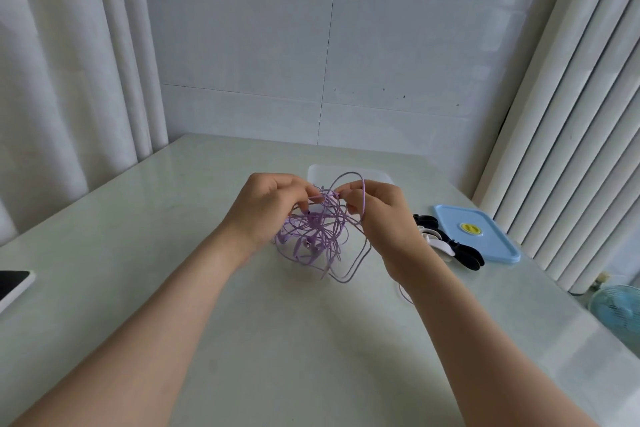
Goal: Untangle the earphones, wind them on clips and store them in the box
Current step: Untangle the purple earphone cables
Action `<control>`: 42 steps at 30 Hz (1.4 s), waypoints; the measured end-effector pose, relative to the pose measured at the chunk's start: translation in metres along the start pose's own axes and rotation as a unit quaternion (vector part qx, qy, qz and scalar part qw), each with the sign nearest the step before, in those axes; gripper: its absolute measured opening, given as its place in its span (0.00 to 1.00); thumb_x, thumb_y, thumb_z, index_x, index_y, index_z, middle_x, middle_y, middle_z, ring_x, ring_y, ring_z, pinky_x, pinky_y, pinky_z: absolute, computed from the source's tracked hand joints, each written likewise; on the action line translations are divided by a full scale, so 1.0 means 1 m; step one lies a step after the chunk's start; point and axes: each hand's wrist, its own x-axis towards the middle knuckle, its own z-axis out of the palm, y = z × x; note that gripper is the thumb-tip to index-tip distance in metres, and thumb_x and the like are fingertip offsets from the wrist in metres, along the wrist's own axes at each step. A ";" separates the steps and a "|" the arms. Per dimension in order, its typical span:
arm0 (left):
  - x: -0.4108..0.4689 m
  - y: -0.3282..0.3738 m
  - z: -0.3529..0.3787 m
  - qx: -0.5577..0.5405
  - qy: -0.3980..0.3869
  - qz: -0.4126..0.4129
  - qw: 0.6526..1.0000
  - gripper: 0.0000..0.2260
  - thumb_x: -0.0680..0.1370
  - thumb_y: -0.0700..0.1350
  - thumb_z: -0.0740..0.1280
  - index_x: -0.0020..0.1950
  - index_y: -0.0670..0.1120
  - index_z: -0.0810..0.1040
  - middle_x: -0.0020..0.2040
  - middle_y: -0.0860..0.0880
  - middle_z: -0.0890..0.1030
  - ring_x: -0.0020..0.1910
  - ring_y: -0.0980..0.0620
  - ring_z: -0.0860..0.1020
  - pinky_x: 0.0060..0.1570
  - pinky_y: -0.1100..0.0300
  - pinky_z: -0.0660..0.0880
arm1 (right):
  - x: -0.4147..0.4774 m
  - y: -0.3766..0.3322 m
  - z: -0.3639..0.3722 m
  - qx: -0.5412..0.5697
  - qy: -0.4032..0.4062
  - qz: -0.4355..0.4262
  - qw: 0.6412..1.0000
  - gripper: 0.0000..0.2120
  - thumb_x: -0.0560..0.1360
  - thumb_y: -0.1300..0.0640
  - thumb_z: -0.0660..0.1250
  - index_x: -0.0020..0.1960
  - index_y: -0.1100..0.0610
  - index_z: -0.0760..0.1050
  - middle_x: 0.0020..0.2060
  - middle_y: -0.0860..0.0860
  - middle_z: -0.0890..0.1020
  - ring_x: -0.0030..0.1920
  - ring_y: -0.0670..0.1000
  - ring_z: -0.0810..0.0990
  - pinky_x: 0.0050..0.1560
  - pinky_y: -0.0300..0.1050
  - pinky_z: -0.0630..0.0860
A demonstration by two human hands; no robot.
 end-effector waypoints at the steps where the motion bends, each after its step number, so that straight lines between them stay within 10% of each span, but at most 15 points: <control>1: 0.001 -0.002 0.001 0.004 0.001 0.003 1.000 0.10 0.75 0.45 0.68 0.45 0.49 0.89 0.42 0.43 0.86 0.40 0.47 0.82 0.48 0.53 0.77 | -0.001 -0.001 0.000 0.000 0.003 -0.004 1.000 0.14 0.81 0.65 0.62 0.43 0.58 0.84 0.33 0.44 0.84 0.34 0.38 0.80 0.38 0.29 0.74; 7: 0.004 -0.011 0.004 0.079 0.017 0.057 0.995 0.03 0.79 0.47 0.74 0.48 0.52 0.88 0.30 0.56 0.64 0.31 0.56 0.62 0.35 0.60 0.61 | -0.005 -0.004 0.006 -0.015 0.127 -0.125 0.984 0.23 0.85 0.43 0.54 0.54 0.52 0.85 0.48 0.46 0.87 0.55 0.43 0.84 0.57 0.42 0.74; 12: 0.000 -0.007 0.005 0.089 -0.027 0.071 0.993 0.07 0.83 0.42 0.69 0.52 0.51 0.87 0.37 0.55 0.84 0.37 0.60 0.76 0.44 0.68 0.73 | -0.011 -0.002 0.014 -0.207 0.120 -0.320 0.917 0.12 0.75 0.56 0.75 0.58 0.49 0.83 0.53 0.39 0.85 0.58 0.40 0.82 0.61 0.50 0.76; 19: 0.002 -0.003 -0.001 -0.065 -0.008 -0.015 0.998 0.06 0.81 0.45 0.71 0.49 0.46 0.87 0.35 0.52 0.78 0.37 0.56 0.75 0.46 0.62 0.71 | -0.007 0.003 0.020 -0.193 0.068 -0.272 0.940 0.19 0.76 0.54 0.78 0.65 0.51 0.79 0.49 0.41 0.86 0.49 0.40 0.83 0.57 0.36 0.75; 23: 0.006 -0.003 -0.004 -0.163 0.041 -0.027 0.985 0.08 0.79 0.48 0.70 0.44 0.48 0.86 0.37 0.47 0.74 0.40 0.49 0.73 0.46 0.53 0.69 | -0.005 0.010 0.020 -0.273 0.061 -0.206 0.938 0.10 0.76 0.54 0.74 0.56 0.46 0.82 0.39 0.38 0.84 0.47 0.45 0.83 0.61 0.54 0.75; 30: 0.010 -0.001 0.002 -0.469 0.067 -0.140 0.869 0.14 0.87 0.41 0.56 0.42 0.45 0.70 0.34 0.46 0.76 0.32 0.47 0.79 0.45 0.49 0.84 | 0.001 0.021 0.013 -0.384 0.075 -0.015 0.920 0.11 0.75 0.57 0.65 0.48 0.48 0.85 0.41 0.44 0.86 0.50 0.54 0.80 0.54 0.50 0.66; 33: 0.014 -0.005 0.003 -0.335 0.142 -0.116 0.924 0.10 0.84 0.40 0.58 0.43 0.47 0.69 0.30 0.51 0.65 0.25 0.52 0.62 0.33 0.55 0.71 | 0.006 0.023 0.009 -0.350 0.122 0.033 0.928 0.10 0.79 0.54 0.63 0.48 0.49 0.84 0.43 0.46 0.86 0.49 0.57 0.78 0.59 0.53 0.70; 36: 0.010 -0.012 0.003 -0.071 0.152 -0.012 0.986 0.07 0.80 0.50 0.70 0.47 0.50 0.75 0.30 0.53 0.68 0.28 0.52 0.65 0.34 0.57 0.68 | 0.009 0.022 0.008 -0.271 0.152 0.035 0.950 0.10 0.81 0.49 0.63 0.50 0.48 0.83 0.42 0.45 0.86 0.51 0.56 0.80 0.64 0.59 0.74; 42: -0.001 -0.016 0.011 0.175 0.009 0.125 0.977 0.05 0.73 0.56 0.79 0.45 0.57 0.88 0.44 0.54 0.80 0.34 0.58 0.73 0.38 0.63 0.70 | 0.006 0.016 0.012 -0.185 0.170 -0.044 0.967 0.15 0.78 0.42 0.69 0.38 0.51 0.82 0.28 0.45 0.81 0.34 0.48 0.80 0.39 0.46 0.72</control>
